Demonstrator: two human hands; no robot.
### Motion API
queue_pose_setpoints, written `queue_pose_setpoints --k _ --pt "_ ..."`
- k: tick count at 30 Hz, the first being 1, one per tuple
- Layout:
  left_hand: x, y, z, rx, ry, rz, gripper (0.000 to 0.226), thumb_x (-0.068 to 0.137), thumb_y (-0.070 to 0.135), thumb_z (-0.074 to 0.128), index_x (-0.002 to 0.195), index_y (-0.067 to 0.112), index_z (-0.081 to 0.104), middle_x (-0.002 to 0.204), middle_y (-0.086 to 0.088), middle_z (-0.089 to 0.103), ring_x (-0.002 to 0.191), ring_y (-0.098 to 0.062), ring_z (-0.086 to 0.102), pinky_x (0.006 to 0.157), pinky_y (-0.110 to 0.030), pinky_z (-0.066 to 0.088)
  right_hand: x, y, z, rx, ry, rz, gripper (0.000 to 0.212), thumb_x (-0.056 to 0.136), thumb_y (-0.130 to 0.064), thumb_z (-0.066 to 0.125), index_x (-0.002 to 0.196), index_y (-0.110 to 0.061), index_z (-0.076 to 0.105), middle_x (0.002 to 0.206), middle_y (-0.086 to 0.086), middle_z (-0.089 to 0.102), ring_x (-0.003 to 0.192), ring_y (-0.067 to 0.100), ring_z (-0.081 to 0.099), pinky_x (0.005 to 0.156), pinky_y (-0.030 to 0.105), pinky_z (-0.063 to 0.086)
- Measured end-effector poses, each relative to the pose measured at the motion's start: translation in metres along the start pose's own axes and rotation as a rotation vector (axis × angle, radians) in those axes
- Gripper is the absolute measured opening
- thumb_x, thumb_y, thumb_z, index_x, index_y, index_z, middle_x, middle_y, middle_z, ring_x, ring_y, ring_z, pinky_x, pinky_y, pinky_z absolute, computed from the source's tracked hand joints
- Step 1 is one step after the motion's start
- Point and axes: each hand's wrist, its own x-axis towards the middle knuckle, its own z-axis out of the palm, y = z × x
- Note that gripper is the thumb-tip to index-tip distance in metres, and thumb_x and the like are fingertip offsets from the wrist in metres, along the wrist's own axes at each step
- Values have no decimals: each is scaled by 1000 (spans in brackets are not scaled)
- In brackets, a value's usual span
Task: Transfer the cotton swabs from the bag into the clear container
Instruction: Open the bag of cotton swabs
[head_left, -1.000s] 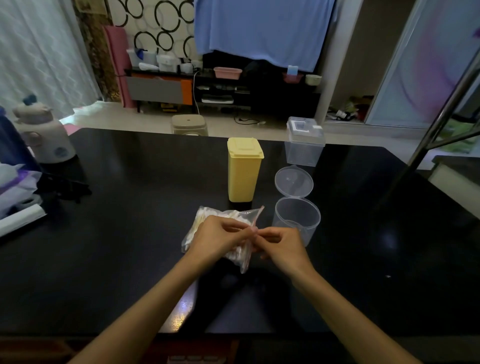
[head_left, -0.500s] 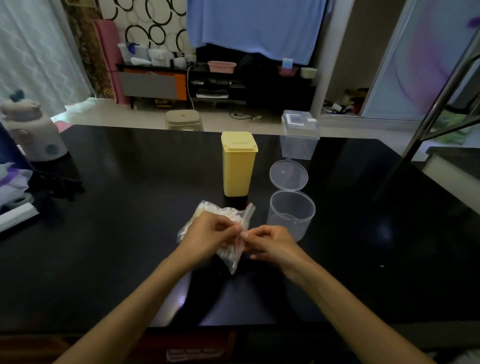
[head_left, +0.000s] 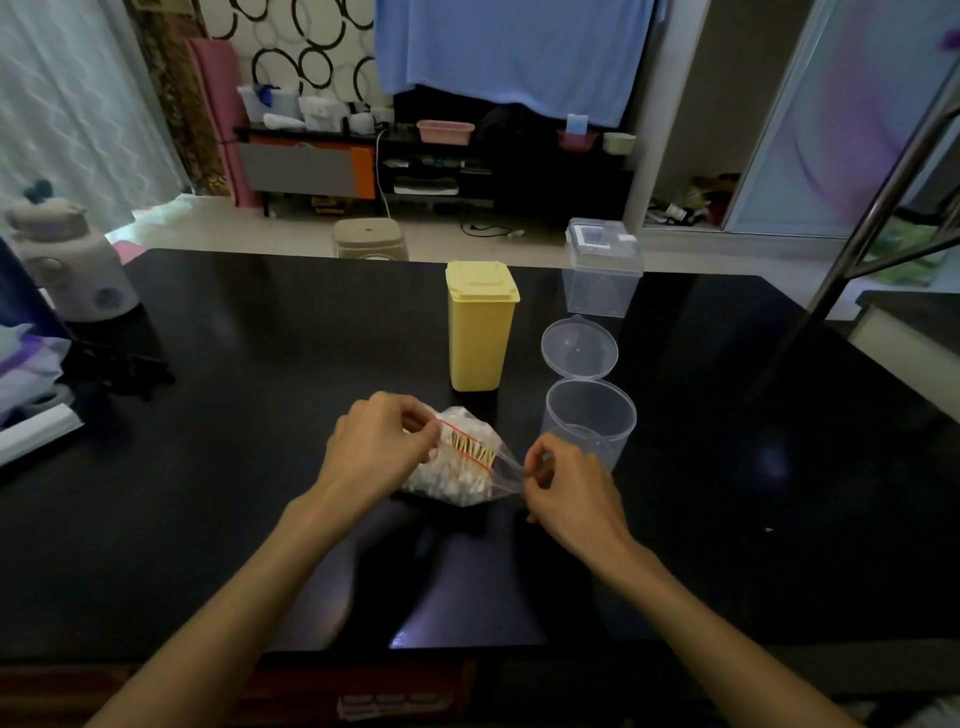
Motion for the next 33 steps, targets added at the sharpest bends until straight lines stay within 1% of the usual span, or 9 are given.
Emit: queue_pose_setpoints --k 5,8,13,15,19,21,25,30,33 --pt "1 7 4 -59 -156 59 19 71 52 59 75 35 68 71 21 70 68 1 67 78 -34 55 3 1 -5 4 -11 -46 12 83 -15 56 82 -27 55 80 -5 67 69 16 67 68 44 57" --pt "8 3 1 -60 -335 163 40 63 53 69 100 41 60 105 23 63 100 -1 60 92 -33 50 3 -2 -10 43 -23 -87 13 84 -17 57 85 -29 59 71 -3 69 59 10 66 66 43 57" --pt "18 -6 12 248 -500 380 119 57 35 86 149 27 11 157 9 7 145 -10 2 120 -35 7 4 -8 -18 14 -101 -115 16 86 -15 58 86 -30 62 69 0 71 53 4 65 68 36 57" --pt "21 -5 21 375 -502 410 121 60 42 84 151 26 6 158 6 12 145 -12 7 118 -31 5 6 -9 -23 -24 -143 -106 19 86 -14 58 85 -31 64 71 1 72 55 5 66 68 31 56" --pt "20 -9 27 406 -352 447 108 53 70 66 145 26 29 136 4 48 125 -17 44 104 -29 29 9 -6 -29 -163 -149 -91 16 87 -23 61 102 -27 64 85 -1 69 79 15 67 77 35 55" --pt "13 -11 27 405 -254 491 106 47 79 48 140 30 36 127 8 51 117 -15 47 98 -28 33 11 -6 -30 -101 -155 -77 13 87 -24 62 99 -25 66 73 -5 66 71 12 65 75 32 56" --pt "-4 -14 34 389 -68 517 87 56 74 57 130 30 46 117 9 54 108 -15 51 92 -29 35 11 -10 -29 80 -293 4 12 88 -17 62 96 -17 70 59 -5 63 48 5 59 47 13 44" --pt "-19 -8 48 352 112 455 77 55 74 52 113 24 58 100 2 60 89 -22 58 79 -36 41 11 -13 -23 93 -369 100 31 92 -35 53 100 -8 67 84 12 72 69 24 68 58 26 52" --pt "-20 -5 51 311 127 459 77 53 74 51 110 22 57 99 2 60 87 -21 57 78 -36 42 12 -14 -19 43 -389 92 43 94 -39 47 93 -2 67 77 11 66 65 18 60 60 27 48"
